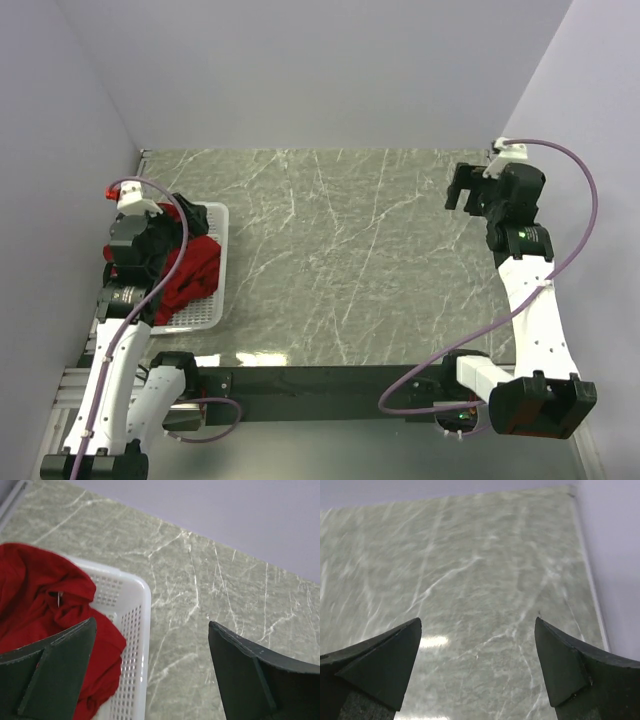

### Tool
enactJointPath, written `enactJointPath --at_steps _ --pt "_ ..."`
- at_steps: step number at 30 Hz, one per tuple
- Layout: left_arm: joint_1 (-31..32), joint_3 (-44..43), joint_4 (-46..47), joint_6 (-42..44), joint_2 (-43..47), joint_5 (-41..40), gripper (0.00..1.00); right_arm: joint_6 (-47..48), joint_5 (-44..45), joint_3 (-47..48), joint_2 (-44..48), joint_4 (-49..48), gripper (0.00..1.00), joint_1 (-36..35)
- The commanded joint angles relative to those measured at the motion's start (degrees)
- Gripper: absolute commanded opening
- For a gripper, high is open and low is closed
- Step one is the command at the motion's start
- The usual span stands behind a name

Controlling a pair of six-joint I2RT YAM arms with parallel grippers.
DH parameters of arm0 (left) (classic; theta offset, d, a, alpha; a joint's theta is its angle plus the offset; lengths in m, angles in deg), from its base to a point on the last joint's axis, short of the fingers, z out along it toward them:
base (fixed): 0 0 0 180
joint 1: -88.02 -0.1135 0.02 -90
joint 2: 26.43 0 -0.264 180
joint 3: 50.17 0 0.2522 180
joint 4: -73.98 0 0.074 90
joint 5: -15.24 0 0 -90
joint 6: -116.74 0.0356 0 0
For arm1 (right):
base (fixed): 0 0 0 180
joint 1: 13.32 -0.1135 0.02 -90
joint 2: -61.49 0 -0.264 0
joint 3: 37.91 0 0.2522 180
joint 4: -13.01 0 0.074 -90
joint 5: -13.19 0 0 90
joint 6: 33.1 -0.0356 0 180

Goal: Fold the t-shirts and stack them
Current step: Grab the tshirt from the pile

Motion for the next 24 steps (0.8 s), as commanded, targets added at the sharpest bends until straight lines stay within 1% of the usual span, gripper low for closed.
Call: enactJointPath --at_steps 1,2,3,4,5,7,9,11,16,19,20,24 --pt "-0.16 -2.72 -6.37 -4.02 1.17 -1.27 0.99 13.27 -18.92 3.73 1.69 1.94 1.00 -1.93" --pt "-0.16 -2.63 -7.25 -4.55 1.26 -1.62 0.99 20.14 -27.22 3.82 1.60 4.31 1.00 -3.50" --pt "-0.16 -2.37 -8.47 -4.90 1.70 -1.71 0.99 27.52 -35.14 3.56 1.42 10.25 1.00 -4.65" --pt "-0.16 -2.10 -8.83 -5.69 1.79 -1.71 0.99 32.12 -37.39 3.12 1.34 11.79 1.00 -6.84" --pt "-0.16 -1.40 -9.27 -6.13 1.79 -1.89 0.99 32.07 -36.89 2.42 1.25 11.54 1.00 -8.86" --pt "-0.16 -0.79 -10.50 -7.62 1.53 -2.59 0.99 35.05 -40.56 1.72 0.11 14.26 1.00 -9.76" --pt "-0.16 -0.17 -11.64 -8.51 0.57 -2.33 0.99 31.82 -41.37 0.32 -0.86 13.04 1.00 -9.67" --pt "-0.16 0.27 -12.09 -10.00 -0.66 -1.89 0.99 32.34 -43.64 -0.48 -2.00 13.56 1.00 -9.76" --pt "-0.16 0.45 -13.49 -12.11 -4.53 -1.89 0.94 27.60 -44.80 -6.28 -2.61 7.33 1.00 -9.85" --pt "-0.16 -0.16 -15.51 -13.78 -8.57 -4.60 0.91 26.71 -44.36 -7.34 -3.32 6.53 1.00 -9.67" --pt "-0.16 -0.34 -17.00 -14.22 -10.58 -7.31 0.91 26.63 -44.27 -7.51 -3.41 6.27 1.00 -9.76" --pt "-0.16 -0.26 -18.68 -14.93 -15.25 -12.15 0.87 26.19 -44.09 -8.83 -3.50 5.04 1.00 -9.67"
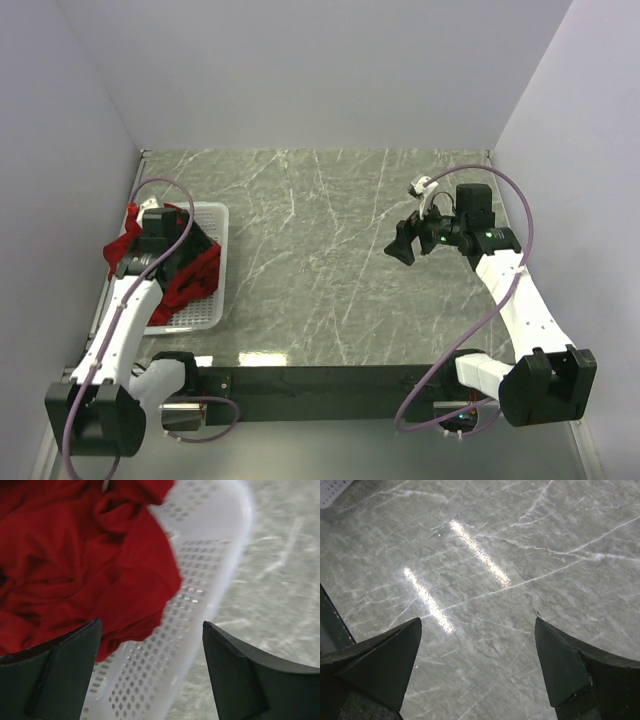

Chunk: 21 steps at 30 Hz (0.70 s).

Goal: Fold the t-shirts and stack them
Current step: Grab the tshirt from the pile

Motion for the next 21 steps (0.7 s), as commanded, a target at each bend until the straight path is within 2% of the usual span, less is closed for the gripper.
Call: enactJointPath --at_steps 1,7,13,14,16,17,19,21 --pt "-0.16 -0.41 -2.90 -2.90 -2.54 -6.68 0.86 -1.31 -1.63 -0.99 0.48 -3.95 1.00 0.25" --pt "-0.24 1.87 0.08 -1.60 -7.28 -9.77 0.83 -1.66 -1.18 -2.04 0.74 -4.65 1.00 0.25" --pt "-0.24 -0.05 3.24 1.47 -16.07 -11.26 0.69 -1.66 -1.18 -1.69 0.83 -4.12 1.00 0.43" --pt "-0.24 -0.41 3.68 2.00 -17.65 -11.35 0.58 -1.66 -1.36 -1.60 1.01 -3.95 1.00 0.51" --pt "-0.24 -1.19 4.74 3.32 -18.71 -11.26 0.43 -1.49 -1.71 -1.43 1.09 -3.60 1.00 0.69" --pt "-0.24 -1.55 5.00 3.59 -19.24 -11.00 0.24 -1.58 -1.71 -1.43 1.27 -3.51 1.00 0.78" --pt "-0.24 -3.12 4.83 4.29 -19.24 -10.73 0.03 -1.49 -1.80 -1.08 1.45 -3.07 1.00 1.13" --pt "-0.24 -5.49 2.55 4.64 -17.06 -9.77 0.01 -1.31 -1.71 -0.47 1.88 -2.11 1.00 1.48"
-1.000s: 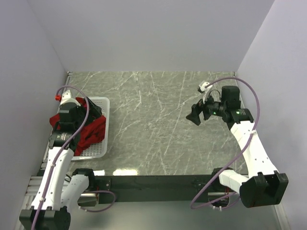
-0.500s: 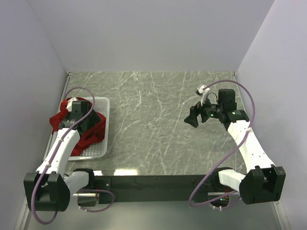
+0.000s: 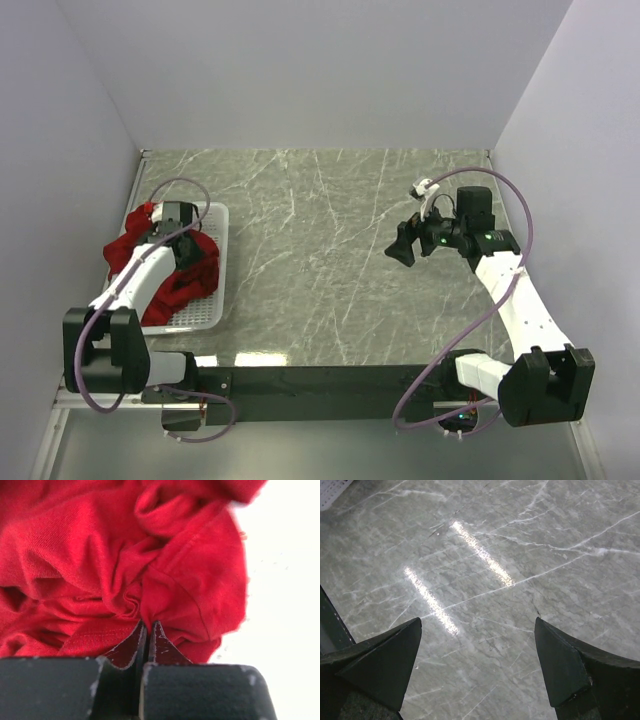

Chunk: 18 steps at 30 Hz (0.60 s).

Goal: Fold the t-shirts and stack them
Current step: Grab the tshirt from the pile, then move the tshirt to the center of the board

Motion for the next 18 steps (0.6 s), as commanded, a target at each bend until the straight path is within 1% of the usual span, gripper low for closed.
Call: enactJointPath --at_steps 1,2,3,4,5,6,7,8,9,12,13,15,16,17,18 --pt "-0.18 -8.27 0.03 2.09 4.24 0.44 0.01 0.32 -1.23 2.12 1.97 0.56 1.00 0.74" --pt "-0.18 -10.13 -1.10 2.35 7.91 1.14 0.00 0.42 -1.15 2.38 2.06 1.00 1.00 1.00" --pt "-0.18 -12.06 -1.29 2.62 9.77 3.15 0.00 0.50 -1.32 2.99 2.41 1.79 0.99 1.09" --pt "-0.18 -16.25 -1.20 3.40 13.01 4.73 0.00 0.68 -1.58 3.26 2.50 2.14 0.99 1.26" --pt "-0.18 -18.47 -0.25 3.67 14.34 6.32 0.00 0.77 -1.76 4.13 2.41 2.84 0.99 1.61" --pt "-0.18 -20.58 0.63 3.93 15.49 11.55 0.00 0.86 -1.85 4.49 2.41 3.11 0.99 1.79" --pt "-0.18 -24.52 1.60 4.02 16.98 14.39 0.00 0.77 -2.20 5.02 2.33 3.38 0.99 1.97" --pt "-0.18 -26.39 2.74 3.85 17.52 17.38 0.00 0.77 -2.29 5.98 2.06 3.64 0.99 2.14" --pt "-0.18 -28.06 6.06 2.98 18.04 23.93 0.00 0.94 -2.29 6.51 1.80 4.25 0.99 2.32" --pt "-0.09 -35.70 9.77 -0.27 17.53 31.01 0.00 1.29 -2.02 8.36 1.27 5.13 0.99 2.50" --pt "0.00 -40.68 11.35 -1.07 16.83 34.77 0.00 1.47 -1.94 8.71 1.18 5.22 0.99 2.50" --pt "0.35 -45.98 12.94 -3.61 14.28 37.78 0.00 1.30 -1.76 9.50 1.10 5.31 0.99 2.58" --pt "0.61 -51.14 14.86 -4.49 13.23 39.97 0.01 1.12 -1.76 9.68 0.92 5.22 0.99 2.85" --pt "0.87 -53.80 15.75 -5.37 10.87 41.13 0.01 1.12 -1.76 10.03 0.92 5.22 0.99 2.93" --pt "1.40 -59.05 16.98 -7.21 9.80 42.27 0.01 0.95 -1.85 10.12 0.83 5.14 0.99 3.11"
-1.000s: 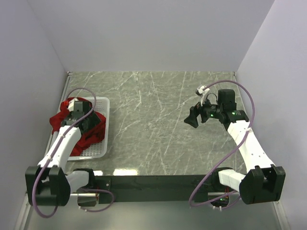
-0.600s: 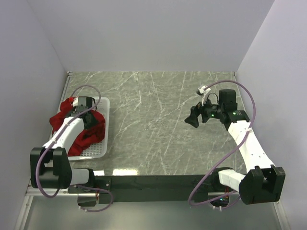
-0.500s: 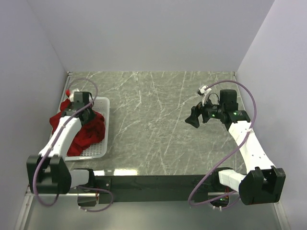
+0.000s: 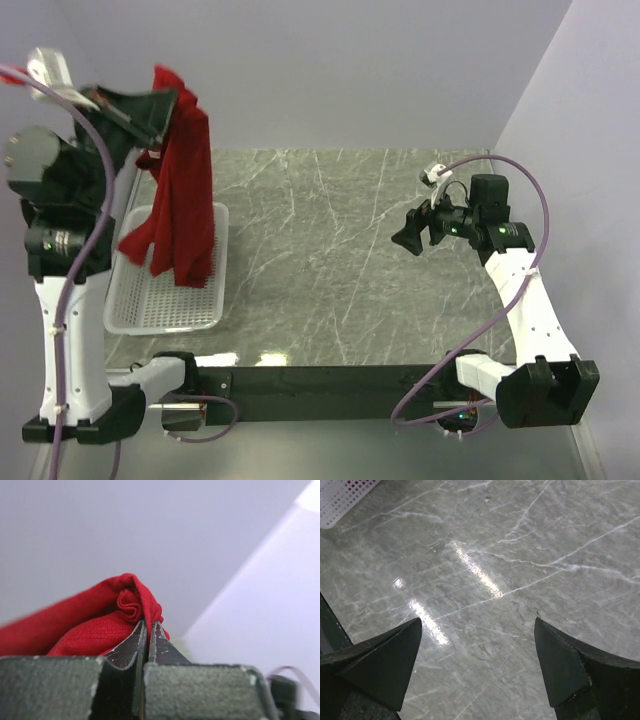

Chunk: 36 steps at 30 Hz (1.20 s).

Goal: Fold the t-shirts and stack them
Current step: Move the tshirt to the center of the board

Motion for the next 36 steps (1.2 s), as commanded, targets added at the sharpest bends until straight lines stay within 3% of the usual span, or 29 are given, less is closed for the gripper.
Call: enactJointPath --at_steps 1,9,13,16,21,29,36 --pt "1.29 -11.83 10.40 -6.32 -6.20 11.04 0.01 0.22 -0.93 2.77 0.13 0.46 0.99 0.97" --pt "5.59 -35.20 29.65 -24.23 -20.62 17.91 0.01 -0.30 -1.10 2.60 0.83 0.11 0.99 2.63" --pt "10.43 -41.99 34.94 -28.21 -27.56 16.07 0.01 -0.22 -1.19 2.77 1.54 0.37 0.99 3.69" --pt "13.24 -41.39 36.35 -28.84 -29.07 15.10 0.01 0.13 -1.02 3.13 1.89 0.72 0.99 4.75" --pt "17.99 -29.92 32.84 -23.49 -27.15 16.06 0.01 1.71 1.61 4.35 2.68 2.22 0.99 6.68" --pt "23.44 -10.30 18.19 -9.86 -20.91 17.38 0.01 3.21 4.52 5.15 3.30 3.45 0.98 9.85" --pt "26.17 12.02 15.88 -4.23 -16.42 11.51 0.01 5.40 -5.05 3.92 2.68 6.34 0.99 8.97"
